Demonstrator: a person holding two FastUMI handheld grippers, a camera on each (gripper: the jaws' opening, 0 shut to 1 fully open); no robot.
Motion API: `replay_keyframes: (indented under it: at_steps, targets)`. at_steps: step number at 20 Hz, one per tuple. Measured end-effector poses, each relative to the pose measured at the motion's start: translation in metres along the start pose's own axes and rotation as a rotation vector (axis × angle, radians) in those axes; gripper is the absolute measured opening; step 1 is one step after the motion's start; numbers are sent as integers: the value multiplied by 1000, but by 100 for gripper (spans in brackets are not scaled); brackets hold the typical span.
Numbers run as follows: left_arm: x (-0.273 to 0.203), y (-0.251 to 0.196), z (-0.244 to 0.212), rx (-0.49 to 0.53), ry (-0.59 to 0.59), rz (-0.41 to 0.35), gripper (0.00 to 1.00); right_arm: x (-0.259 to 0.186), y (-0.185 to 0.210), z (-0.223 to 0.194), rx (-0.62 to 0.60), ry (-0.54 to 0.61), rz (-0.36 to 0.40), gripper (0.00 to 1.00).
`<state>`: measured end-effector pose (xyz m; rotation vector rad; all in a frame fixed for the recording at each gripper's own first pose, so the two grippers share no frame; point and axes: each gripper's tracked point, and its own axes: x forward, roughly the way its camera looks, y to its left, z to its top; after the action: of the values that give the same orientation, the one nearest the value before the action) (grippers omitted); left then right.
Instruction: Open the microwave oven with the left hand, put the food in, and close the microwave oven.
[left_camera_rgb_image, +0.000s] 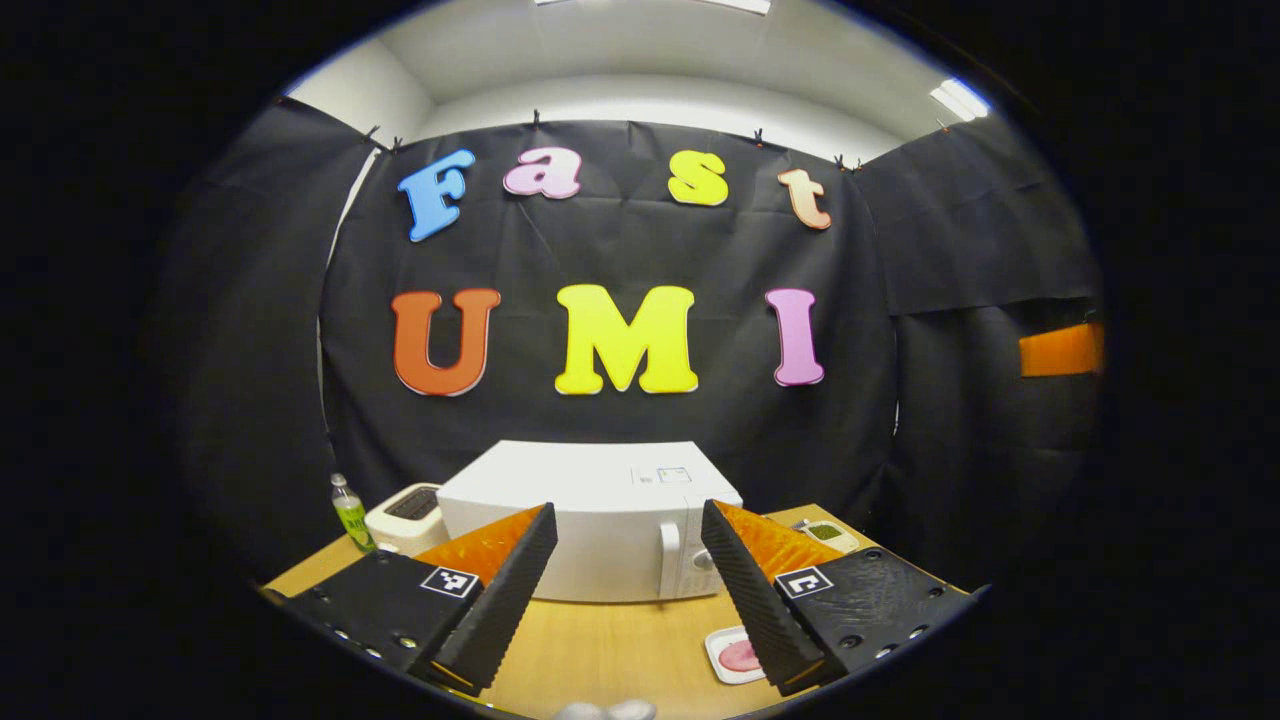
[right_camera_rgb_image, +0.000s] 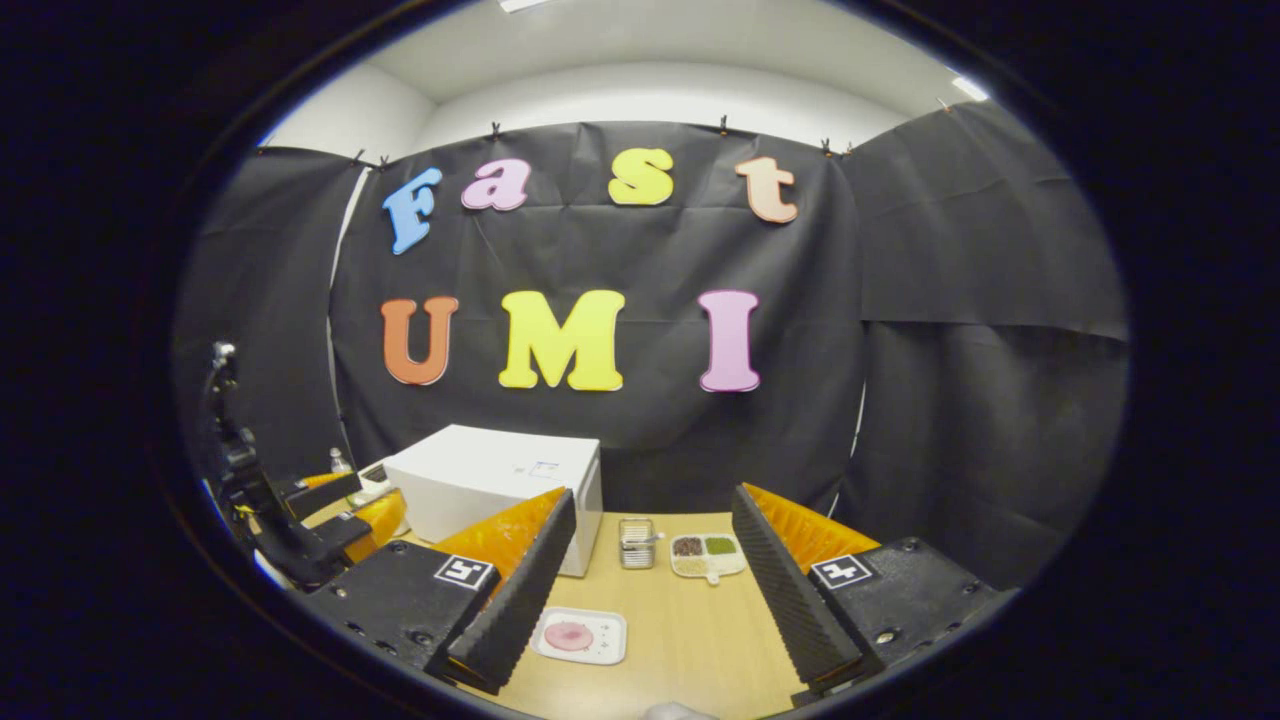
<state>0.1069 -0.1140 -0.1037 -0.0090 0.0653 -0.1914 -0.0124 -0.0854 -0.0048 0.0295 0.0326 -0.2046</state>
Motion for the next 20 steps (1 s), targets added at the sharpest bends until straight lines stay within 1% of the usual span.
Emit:
replay_keyframes:
  at_steps: [3, 4, 5, 7, 11, 13, 17, 18, 19, 20]
  targets:
    - [35, -19, -36, -17, 31, -24, 92, -4, -19, -9, 9, 35, -41, 100]
    - [47, -24, -46, -10, 34, -31, 92, -4, -26, -12, 6, 47, -59, 92]
    - [60, -27, -58, 1, 47, -33, 92, -5, -33, -15, 3, 58, -77, 100]
    - [89, -30, -73, 37, 54, -31, 92, -6, -43, -20, -1, 78, -104, 100]
    - [140, -29, -104, 49, 75, -4, 93, -6, -59, -28, -1, 102, -141, 100]
    - [159, -26, -119, 59, 101, 15, 93, -8, -70, -30, 6, 116, -171, 100]
    - [185, -25, -141, 70, 149, 30, 93, -11, -80, -35, 4, 140, -200, 100]
    - [186, -25, -147, 74, 168, 31, 91, -11, -80, -34, 8, 139, -202, 100]
    - [189, -25, -152, 73, 177, 30, 73, -12, -81, -35, 9, 141, -205, 100]
    - [192, -26, -157, 71, 187, 28, 62, -13, -81, -35, 10, 140, -204, 100]
